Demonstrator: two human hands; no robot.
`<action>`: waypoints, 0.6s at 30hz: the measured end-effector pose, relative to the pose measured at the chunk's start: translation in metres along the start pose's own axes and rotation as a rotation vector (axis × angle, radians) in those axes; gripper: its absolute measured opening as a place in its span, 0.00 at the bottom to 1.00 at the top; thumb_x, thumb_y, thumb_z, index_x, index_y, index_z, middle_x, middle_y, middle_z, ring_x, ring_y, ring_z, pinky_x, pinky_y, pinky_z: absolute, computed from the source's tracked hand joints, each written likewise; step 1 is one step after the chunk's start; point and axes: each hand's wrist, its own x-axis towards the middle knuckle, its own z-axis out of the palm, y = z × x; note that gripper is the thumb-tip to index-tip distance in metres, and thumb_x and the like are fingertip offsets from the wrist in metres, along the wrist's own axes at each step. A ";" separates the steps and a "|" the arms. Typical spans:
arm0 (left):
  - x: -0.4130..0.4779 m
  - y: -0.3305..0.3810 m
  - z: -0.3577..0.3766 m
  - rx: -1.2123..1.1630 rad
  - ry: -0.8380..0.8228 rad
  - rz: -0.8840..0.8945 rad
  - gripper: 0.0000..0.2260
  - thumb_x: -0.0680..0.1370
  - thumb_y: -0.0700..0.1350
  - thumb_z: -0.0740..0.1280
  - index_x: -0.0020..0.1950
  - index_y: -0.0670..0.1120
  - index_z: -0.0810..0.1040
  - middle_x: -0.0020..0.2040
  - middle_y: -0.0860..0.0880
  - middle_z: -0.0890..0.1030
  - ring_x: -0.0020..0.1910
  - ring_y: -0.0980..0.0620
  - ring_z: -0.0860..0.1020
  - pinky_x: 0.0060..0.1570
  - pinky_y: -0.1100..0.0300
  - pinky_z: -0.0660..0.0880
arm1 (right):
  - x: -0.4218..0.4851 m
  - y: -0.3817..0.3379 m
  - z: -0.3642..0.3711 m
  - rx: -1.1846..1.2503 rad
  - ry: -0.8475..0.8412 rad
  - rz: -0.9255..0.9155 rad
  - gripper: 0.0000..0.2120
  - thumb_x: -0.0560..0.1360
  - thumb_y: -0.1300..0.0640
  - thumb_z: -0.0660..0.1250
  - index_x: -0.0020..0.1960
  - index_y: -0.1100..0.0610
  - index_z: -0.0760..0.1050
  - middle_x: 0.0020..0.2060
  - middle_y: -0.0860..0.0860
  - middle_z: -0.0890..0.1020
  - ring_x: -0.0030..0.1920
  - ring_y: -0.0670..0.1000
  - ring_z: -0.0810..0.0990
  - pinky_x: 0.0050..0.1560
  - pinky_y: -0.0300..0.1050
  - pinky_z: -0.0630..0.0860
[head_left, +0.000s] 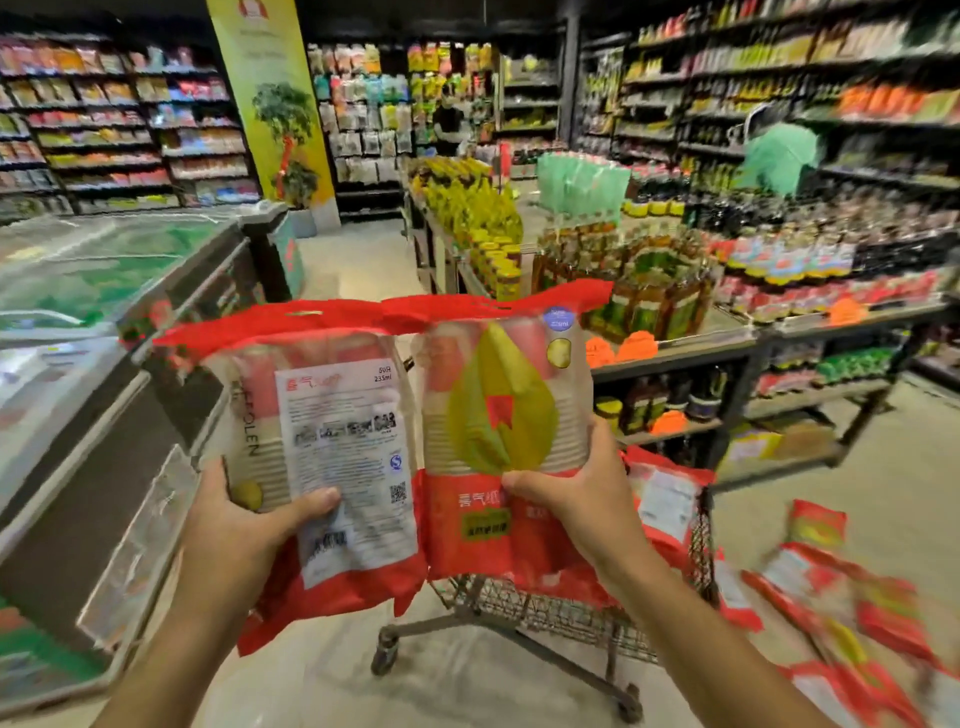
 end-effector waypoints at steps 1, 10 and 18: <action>0.017 -0.004 0.015 0.002 -0.054 -0.006 0.38 0.54 0.47 0.87 0.61 0.49 0.75 0.53 0.47 0.86 0.50 0.45 0.86 0.47 0.43 0.83 | 0.011 0.009 -0.007 -0.003 0.032 0.010 0.37 0.62 0.61 0.84 0.61 0.43 0.68 0.54 0.44 0.82 0.48 0.40 0.83 0.44 0.38 0.80; 0.167 -0.049 0.162 0.073 -0.252 -0.065 0.34 0.58 0.42 0.86 0.59 0.49 0.74 0.51 0.47 0.87 0.46 0.47 0.87 0.43 0.46 0.84 | 0.162 0.105 -0.041 0.029 0.228 0.186 0.38 0.53 0.51 0.83 0.58 0.43 0.69 0.53 0.44 0.82 0.52 0.46 0.82 0.52 0.50 0.80; 0.269 -0.124 0.278 0.139 -0.415 -0.296 0.29 0.65 0.36 0.82 0.59 0.45 0.72 0.49 0.45 0.85 0.39 0.51 0.87 0.31 0.60 0.81 | 0.276 0.197 -0.072 0.019 0.261 0.433 0.32 0.62 0.62 0.83 0.59 0.52 0.71 0.54 0.51 0.82 0.51 0.51 0.82 0.51 0.55 0.80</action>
